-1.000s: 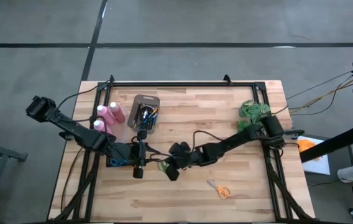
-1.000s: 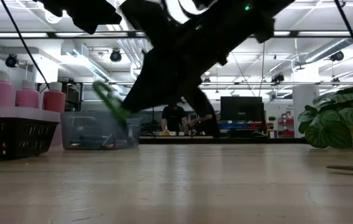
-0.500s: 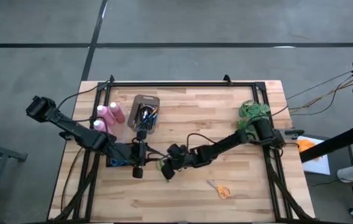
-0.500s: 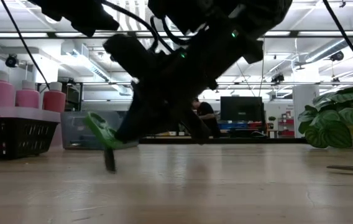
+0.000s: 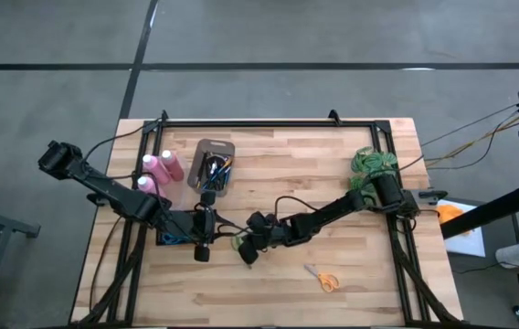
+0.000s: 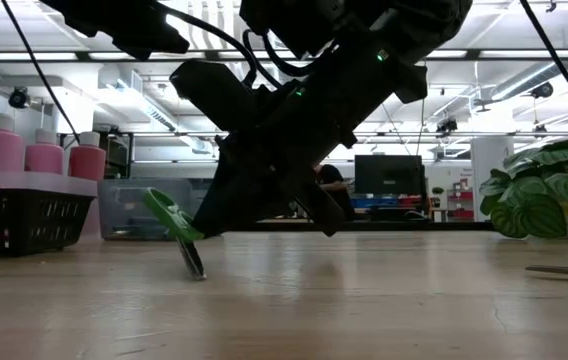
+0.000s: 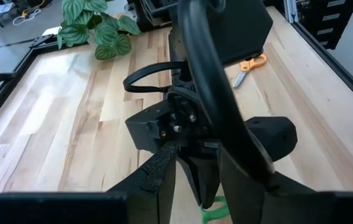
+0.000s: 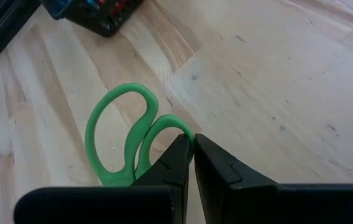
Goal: Pick & Place Paint Supplies
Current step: Put the green scissors into the black basket
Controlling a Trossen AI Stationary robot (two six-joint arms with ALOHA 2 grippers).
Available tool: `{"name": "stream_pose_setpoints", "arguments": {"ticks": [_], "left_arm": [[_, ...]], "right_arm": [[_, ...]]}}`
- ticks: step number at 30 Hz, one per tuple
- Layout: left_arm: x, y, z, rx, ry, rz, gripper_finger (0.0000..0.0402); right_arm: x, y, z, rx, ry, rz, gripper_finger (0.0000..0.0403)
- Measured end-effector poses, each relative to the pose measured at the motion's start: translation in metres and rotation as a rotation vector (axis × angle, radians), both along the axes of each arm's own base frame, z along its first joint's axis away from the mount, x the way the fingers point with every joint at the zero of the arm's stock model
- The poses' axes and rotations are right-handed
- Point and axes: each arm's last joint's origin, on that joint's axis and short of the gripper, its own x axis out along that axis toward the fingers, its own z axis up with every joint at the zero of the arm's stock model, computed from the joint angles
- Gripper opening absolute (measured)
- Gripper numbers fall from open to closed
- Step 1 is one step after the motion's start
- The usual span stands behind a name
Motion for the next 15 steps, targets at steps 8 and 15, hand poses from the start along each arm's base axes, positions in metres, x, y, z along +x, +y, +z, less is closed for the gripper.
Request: {"name": "stream_pose_setpoints", "arguments": {"ticks": [8, 15], "left_arm": [[-0.0001, 0.0, -0.0001, 0.001, 0.001, 0.0, 0.012], [-0.0002, 0.0001, -0.0003, 0.002, 0.004, 0.0, 0.012]], "right_arm": [[-0.0001, 0.0003, -0.0002, 0.002, -0.002, 0.006, 0.0019], [-0.0001, 0.0003, -0.0002, 0.002, -0.002, 0.007, 0.0072]]}}
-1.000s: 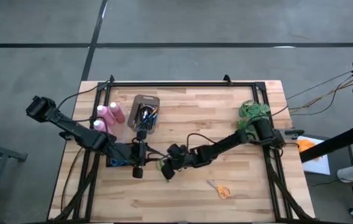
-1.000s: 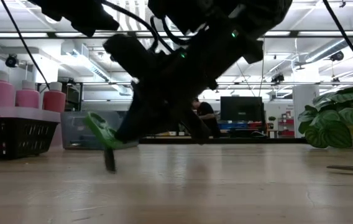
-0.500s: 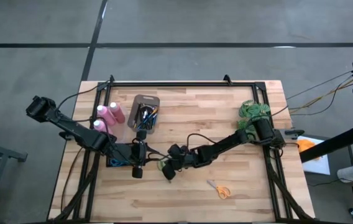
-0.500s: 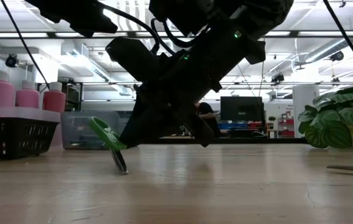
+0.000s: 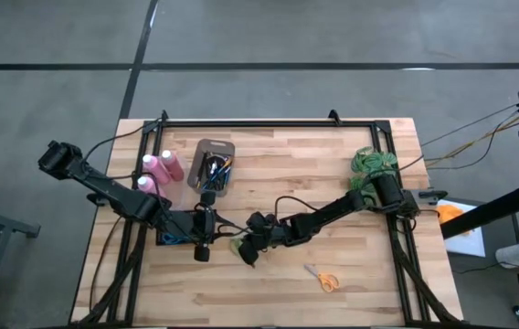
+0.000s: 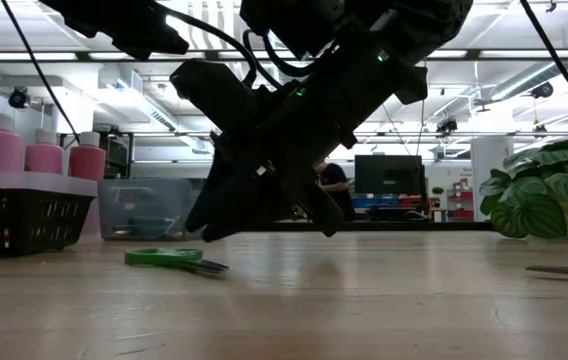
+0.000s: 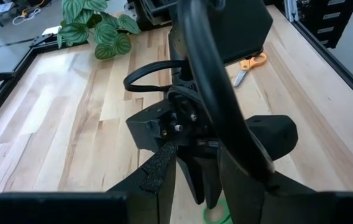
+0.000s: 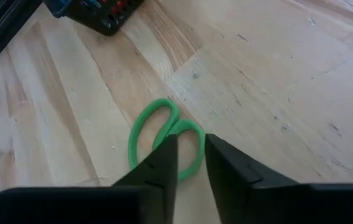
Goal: Pick & Place Paint Supplies
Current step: Put the green scissors into the black basket
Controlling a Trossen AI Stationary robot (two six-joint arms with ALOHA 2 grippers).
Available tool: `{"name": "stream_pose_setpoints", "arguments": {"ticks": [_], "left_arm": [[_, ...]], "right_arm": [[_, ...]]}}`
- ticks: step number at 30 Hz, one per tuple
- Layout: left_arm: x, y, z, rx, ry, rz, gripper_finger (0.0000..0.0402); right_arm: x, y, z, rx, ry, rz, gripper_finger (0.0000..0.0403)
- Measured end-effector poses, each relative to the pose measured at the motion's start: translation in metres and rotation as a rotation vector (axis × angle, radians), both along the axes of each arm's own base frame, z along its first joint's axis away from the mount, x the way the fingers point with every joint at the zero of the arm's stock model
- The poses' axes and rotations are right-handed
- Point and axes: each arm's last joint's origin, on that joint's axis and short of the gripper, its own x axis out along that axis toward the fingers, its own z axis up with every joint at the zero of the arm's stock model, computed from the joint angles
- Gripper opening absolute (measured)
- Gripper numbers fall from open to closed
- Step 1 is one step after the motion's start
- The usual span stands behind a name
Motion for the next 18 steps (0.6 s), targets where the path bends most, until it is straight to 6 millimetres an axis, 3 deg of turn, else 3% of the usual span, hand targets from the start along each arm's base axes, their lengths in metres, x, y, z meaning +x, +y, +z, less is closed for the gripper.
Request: {"name": "stream_pose_setpoints", "arguments": {"ticks": [8, 18], "left_arm": [[0.0, 0.0, 0.0, 0.0, 0.0, 0.0, 0.012], [0.0, 0.0, 0.0, 0.0, 0.0, 0.0, 0.0119]], "right_arm": [[0.0, 0.0, 0.0, -0.014, 0.002, 0.016, 0.0134], [-0.002, 0.015, 0.011, -0.137, -0.069, 0.151, 0.0142]]}}
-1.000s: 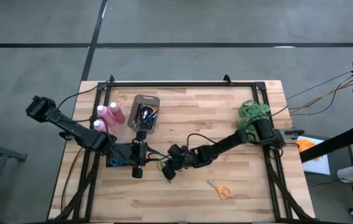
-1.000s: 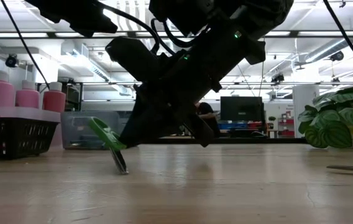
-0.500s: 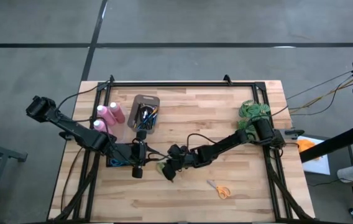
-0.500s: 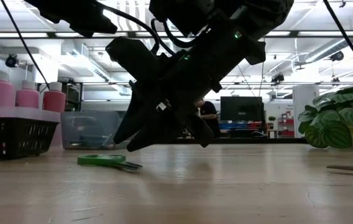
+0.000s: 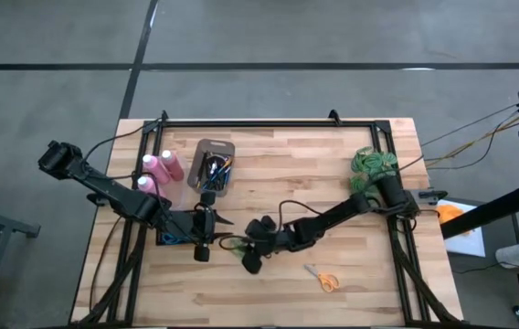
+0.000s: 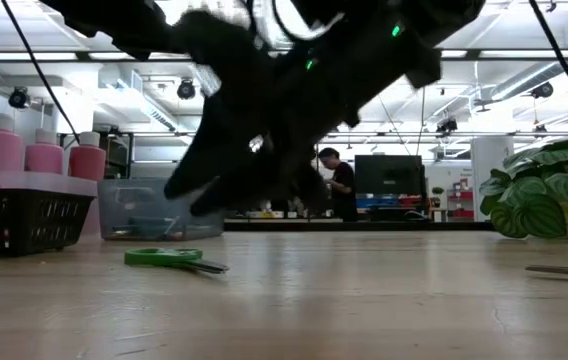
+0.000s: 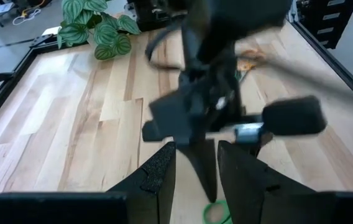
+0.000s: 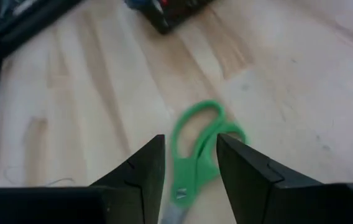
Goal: Pick & Place Paint Supplies
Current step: Put the green scissors into the black basket
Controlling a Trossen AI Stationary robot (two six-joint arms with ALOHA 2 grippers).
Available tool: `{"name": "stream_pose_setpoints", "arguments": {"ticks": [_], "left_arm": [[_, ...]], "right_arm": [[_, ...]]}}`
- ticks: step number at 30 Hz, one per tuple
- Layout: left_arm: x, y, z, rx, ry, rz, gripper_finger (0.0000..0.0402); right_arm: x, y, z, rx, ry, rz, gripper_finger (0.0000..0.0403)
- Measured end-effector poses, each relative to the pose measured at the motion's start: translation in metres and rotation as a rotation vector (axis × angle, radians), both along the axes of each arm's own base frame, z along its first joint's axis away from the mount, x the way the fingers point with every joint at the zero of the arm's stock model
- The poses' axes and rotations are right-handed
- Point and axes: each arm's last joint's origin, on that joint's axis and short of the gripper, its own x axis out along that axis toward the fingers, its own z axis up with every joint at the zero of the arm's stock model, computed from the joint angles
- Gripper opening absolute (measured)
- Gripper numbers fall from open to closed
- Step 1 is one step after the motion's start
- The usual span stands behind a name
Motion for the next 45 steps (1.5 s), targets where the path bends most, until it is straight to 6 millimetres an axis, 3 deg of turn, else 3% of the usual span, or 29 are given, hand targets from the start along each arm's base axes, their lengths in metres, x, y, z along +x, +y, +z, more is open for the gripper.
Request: {"name": "stream_pose_setpoints", "arguments": {"ticks": [4, 10, 17, 23, 30, 38, 45], "left_arm": [[0.0, 0.0, 0.0, 0.0, 0.0, 0.0, 0.0119], [0.0, 0.0, 0.0, 0.0, 0.0, 0.0, 0.0119], [0.0, 0.0, -0.001, 0.004, 0.008, 0.0, 0.0119], [-0.001, 0.0, -0.001, 0.005, 0.011, 0.0, 0.0119], [-0.001, 0.0, -0.001, 0.005, 0.011, 0.0, 0.0119], [-0.001, 0.0, -0.002, 0.009, 0.018, 0.0, 0.0119], [-0.001, 0.001, -0.002, 0.012, 0.024, 0.0, 0.0119]], "right_arm": [[-0.007, 0.002, 0.011, -0.076, -0.039, 0.02, 0.0142], [-0.036, 0.007, 0.031, -0.187, -0.104, 0.043, 0.0142], [-0.094, 0.013, 0.053, -0.306, -0.252, 0.063, 0.0142], [-0.147, 0.021, 0.067, -0.465, -0.38, 0.215, 0.0142], [-0.194, 0.018, 0.082, -0.518, -0.472, 0.289, 0.0142], [-0.223, -0.002, 0.089, -0.53, -0.516, 0.229, 0.0142], [-0.229, -0.006, 0.09, -0.524, -0.528, 0.224, 0.0142]]}}
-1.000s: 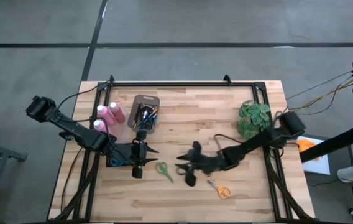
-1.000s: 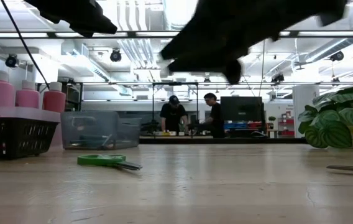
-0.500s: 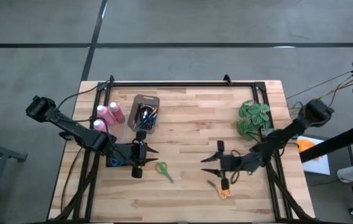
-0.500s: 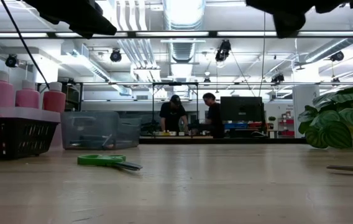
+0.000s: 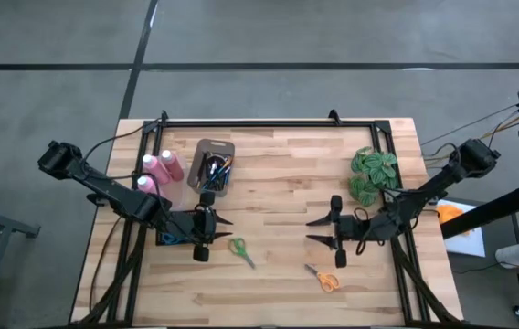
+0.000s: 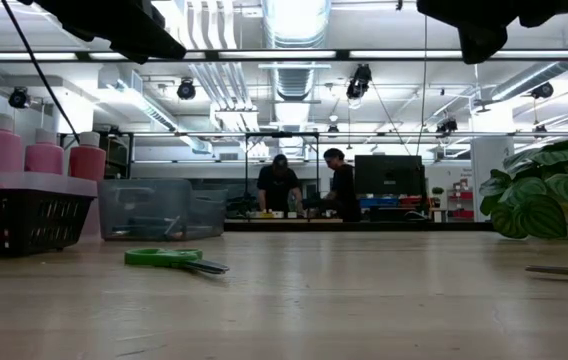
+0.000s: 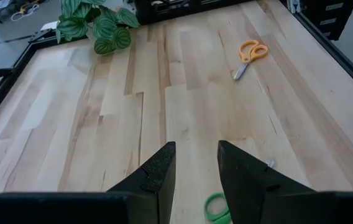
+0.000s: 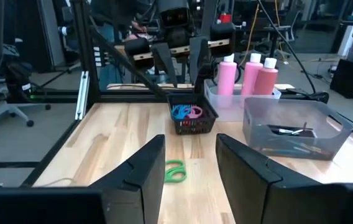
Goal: Pick & Place Paint Supplies
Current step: Put the green scissors into the black basket
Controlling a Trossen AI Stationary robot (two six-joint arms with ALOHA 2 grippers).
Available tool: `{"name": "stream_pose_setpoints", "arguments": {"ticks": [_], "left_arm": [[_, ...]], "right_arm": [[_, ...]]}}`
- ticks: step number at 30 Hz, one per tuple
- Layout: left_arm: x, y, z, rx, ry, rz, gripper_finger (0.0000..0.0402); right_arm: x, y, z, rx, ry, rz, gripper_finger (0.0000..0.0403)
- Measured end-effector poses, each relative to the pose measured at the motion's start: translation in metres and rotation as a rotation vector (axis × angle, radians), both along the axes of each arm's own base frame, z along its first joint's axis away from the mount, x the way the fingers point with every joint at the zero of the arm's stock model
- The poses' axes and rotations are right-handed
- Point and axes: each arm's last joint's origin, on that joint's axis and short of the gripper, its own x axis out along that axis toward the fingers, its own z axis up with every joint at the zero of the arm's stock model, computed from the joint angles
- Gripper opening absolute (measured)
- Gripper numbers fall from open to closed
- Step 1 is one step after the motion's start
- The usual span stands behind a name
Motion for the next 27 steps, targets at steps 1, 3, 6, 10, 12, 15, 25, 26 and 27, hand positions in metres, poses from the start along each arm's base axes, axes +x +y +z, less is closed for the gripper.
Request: {"name": "stream_pose_setpoints", "arguments": {"ticks": [1, 3, 6, 10, 12, 15, 25, 26, 27], "left_arm": [[0.0, 0.0, 0.0, 0.0, 0.0, 0.0, 0.0119], [0.0, 0.0, -0.0001, 0.0, 0.001, 0.0, 0.0119], [-0.0001, 0.0001, -0.0002, 0.001, 0.002, 0.0, 0.0119], [-0.0001, 0.0001, -0.0002, 0.001, 0.003, 0.0, 0.012], [-0.0001, 0.0001, -0.0002, 0.001, 0.003, 0.0, 0.012], [-0.0001, 0.0001, -0.0002, 0.0, 0.002, 0.001, 0.012], [0.0021, -0.0008, 0.0039, -0.41, -0.045, 0.217, 0.012], [0.0019, -0.0008, 0.0035, -0.438, -0.04, 0.23, 0.012], [0.0016, -0.001, 0.0029, -0.487, -0.029, 0.248, 0.012]], "right_arm": [[0.0001, 0.0001, -0.0004, 0.0, 0.001, 0.0, 0.0142], [0.0005, 0.0005, -0.0019, -0.005, 0.01, 0.007, 0.0142], [0.0009, 0.0008, -0.0034, -0.009, 0.016, 0.007, 0.0142], [0.001, 0.0008, -0.0035, -0.014, 0.017, 0.007, 0.0142], [0.001, 0.0008, -0.0036, -0.014, 0.017, 0.008, 0.0142], [0.001, 0.0008, -0.0036, -0.01, 0.017, 0.009, 0.0142], [0.001, 0.0009, -0.0035, -0.014, 0.017, 0.011, 0.0142], [0.001, 0.0009, -0.0035, -0.014, 0.017, 0.011, 0.0142], [0.001, 0.0009, -0.0036, -0.013, 0.017, 0.01, 0.0142]]}}
